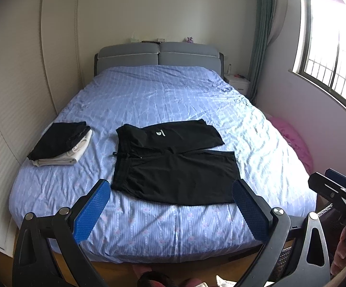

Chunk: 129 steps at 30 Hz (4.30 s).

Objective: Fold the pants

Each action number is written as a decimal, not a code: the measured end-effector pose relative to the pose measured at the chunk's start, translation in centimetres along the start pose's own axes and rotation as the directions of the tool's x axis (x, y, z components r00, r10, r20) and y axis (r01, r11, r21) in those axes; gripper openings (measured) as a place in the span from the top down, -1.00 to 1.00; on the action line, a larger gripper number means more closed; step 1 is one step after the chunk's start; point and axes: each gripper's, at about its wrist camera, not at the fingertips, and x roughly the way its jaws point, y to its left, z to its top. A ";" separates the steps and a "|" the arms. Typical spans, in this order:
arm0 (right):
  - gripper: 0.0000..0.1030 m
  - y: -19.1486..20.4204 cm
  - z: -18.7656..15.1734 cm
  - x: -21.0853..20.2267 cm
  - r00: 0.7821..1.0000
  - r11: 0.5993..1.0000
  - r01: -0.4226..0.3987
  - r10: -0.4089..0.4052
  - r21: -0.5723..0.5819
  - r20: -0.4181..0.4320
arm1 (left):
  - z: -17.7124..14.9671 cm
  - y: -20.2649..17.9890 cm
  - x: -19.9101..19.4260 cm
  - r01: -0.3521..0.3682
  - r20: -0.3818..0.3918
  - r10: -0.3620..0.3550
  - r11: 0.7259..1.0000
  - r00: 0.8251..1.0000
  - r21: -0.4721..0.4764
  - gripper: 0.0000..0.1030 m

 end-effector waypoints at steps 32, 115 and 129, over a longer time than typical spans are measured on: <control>-0.99 -1.2 -0.4 0.1 1.000 1.000 0.012 -0.012 0.019 -0.001 | 0.5 -0.3 0.3 0.007 -0.003 -0.007 1.000 1.000 0.002 -1.00; -0.76 -12.5 -15.0 43.1 0.828 0.760 0.405 -0.070 0.508 -0.556 | -12.1 16.4 46.0 -0.081 -0.590 -0.173 0.922 0.788 -0.379 -0.86; 0.85 -12.0 -3.9 39.6 0.896 0.870 0.337 -0.179 0.361 -0.406 | -4.3 16.3 42.4 -0.020 -0.486 -0.192 0.918 0.853 -0.397 0.78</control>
